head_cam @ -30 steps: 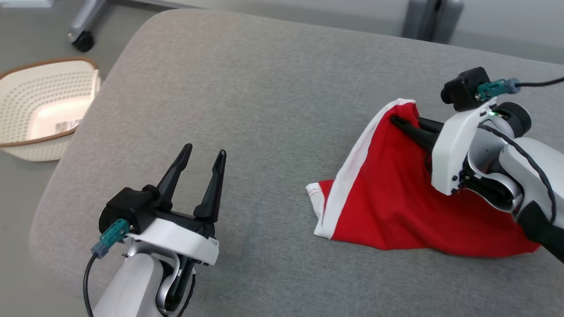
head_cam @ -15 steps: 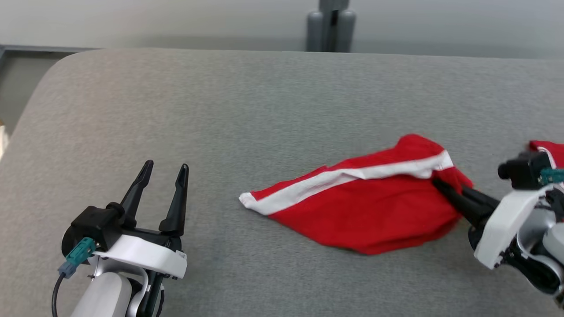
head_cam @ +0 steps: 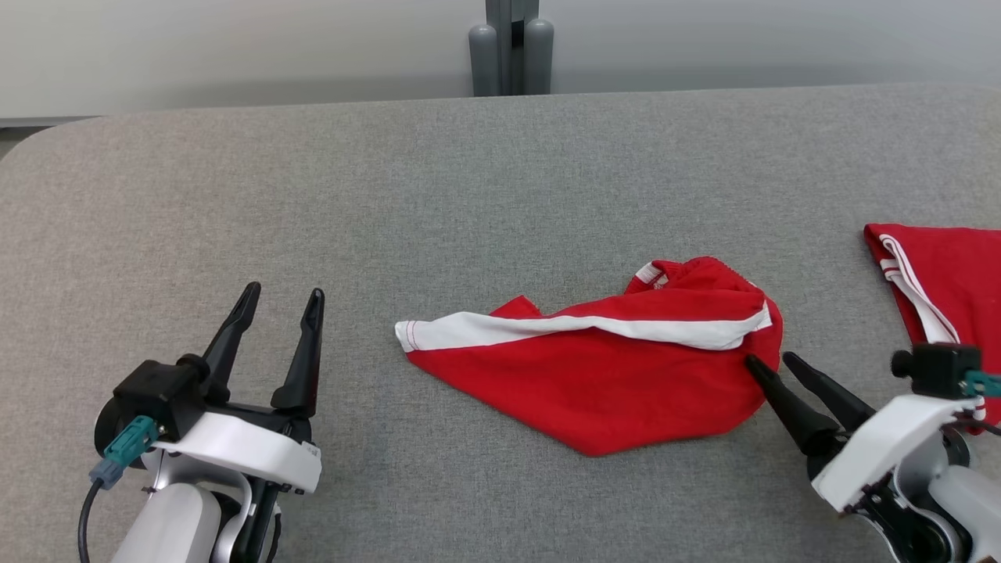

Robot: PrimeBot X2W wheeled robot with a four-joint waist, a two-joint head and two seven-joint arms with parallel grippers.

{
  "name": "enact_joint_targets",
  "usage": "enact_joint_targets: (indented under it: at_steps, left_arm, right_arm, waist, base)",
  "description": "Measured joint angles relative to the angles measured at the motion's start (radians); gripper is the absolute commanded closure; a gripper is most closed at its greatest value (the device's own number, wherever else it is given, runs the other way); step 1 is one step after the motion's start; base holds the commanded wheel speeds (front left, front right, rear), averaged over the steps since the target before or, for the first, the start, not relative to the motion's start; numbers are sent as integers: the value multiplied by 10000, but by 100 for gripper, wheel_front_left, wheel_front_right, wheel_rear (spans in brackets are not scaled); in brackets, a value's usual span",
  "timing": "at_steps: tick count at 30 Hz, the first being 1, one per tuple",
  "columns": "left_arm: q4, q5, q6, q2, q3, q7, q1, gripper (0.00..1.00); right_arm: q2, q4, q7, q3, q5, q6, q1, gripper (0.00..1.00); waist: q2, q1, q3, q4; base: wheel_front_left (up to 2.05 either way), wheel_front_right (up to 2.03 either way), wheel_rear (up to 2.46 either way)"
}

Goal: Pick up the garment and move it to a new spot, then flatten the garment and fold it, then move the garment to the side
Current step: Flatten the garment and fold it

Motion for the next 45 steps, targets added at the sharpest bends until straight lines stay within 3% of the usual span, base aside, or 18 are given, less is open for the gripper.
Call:
enact_joint_targets:
  at_steps: [6,11,16,22,27,31,45]
  left_arm:
    - [-178,-25,236,58,138,-6,230,0]
    - [-422,-84,548,226,414,-46,476,0]
    - [-755,-6,980,355,629,-10,811,0]
    - [-1444,222,1283,529,541,244,1080,0]
    - [-1753,387,1496,573,387,464,1534,0]
    - [-1902,397,1601,577,303,571,1904,0]
    - [-2197,395,1756,640,105,880,2341,0]
  right_arm:
    - [-295,-708,-851,-930,144,0,902,0]
    - [-228,-1168,-1139,-2897,-1223,0,1548,0]
    - [917,-2027,-1172,-5660,-4034,0,2387,0]
    - [2577,-3141,-453,-7446,-6918,0,3434,0]
    - [3812,-3985,439,-8211,-8554,0,4119,0]
    - [4362,-4403,842,-8372,-9290,0,4545,0]
    - [4780,-4987,1467,-8571,-9716,0,5000,0]
  waist:
    - [0,0,-165,-33]
    - [0,0,-314,-127]
    - [0,0,-518,-203]
    - [0,0,-778,-124]
    - [0,0,-1027,-49]
    - [0,-1,-1251,-38]
    - [0,0,-1558,-24]
  base:
    - [0,0,0]
    - [0,0,0]
    - [0,0,0]
    - [0,0,0]
    - [0,0,0]
    - [0,0,0]
    - [0,0,0]
